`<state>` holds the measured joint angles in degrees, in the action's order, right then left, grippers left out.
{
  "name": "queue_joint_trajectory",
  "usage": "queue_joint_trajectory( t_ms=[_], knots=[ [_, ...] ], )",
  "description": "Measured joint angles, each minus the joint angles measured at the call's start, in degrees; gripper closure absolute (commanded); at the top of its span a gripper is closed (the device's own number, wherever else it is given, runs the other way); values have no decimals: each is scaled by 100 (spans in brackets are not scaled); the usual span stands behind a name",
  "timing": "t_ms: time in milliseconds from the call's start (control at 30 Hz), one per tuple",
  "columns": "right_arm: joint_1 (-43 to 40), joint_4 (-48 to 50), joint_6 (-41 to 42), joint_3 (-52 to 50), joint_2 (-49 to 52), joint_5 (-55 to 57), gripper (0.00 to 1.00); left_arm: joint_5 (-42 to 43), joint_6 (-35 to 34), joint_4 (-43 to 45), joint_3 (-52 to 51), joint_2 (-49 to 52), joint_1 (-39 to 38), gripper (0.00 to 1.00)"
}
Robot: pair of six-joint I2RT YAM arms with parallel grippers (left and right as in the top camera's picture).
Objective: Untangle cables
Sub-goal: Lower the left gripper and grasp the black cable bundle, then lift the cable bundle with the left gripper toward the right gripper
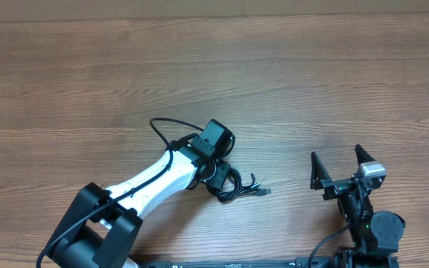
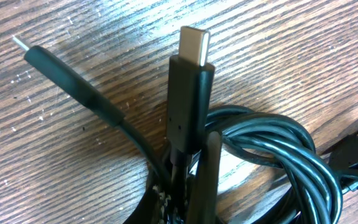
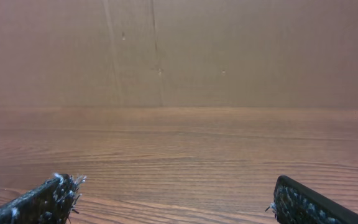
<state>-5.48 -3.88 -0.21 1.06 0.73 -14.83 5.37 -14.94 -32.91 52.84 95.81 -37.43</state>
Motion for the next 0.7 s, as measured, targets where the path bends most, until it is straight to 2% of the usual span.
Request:
queue_joint_trajectory(
  t_ms=[267, 500, 700],
  knots=[
    [-2, 0, 0, 0, 0, 0, 0, 216, -177, 175, 0, 0, 0, 96],
    [-2, -2, 0, 0, 0, 0, 0, 730, -319, 59, 24, 0, 153, 96],
    [0, 0, -2, 0, 0, 2, 0, 1491, -356, 15, 216, 0, 614, 96]
  ],
)
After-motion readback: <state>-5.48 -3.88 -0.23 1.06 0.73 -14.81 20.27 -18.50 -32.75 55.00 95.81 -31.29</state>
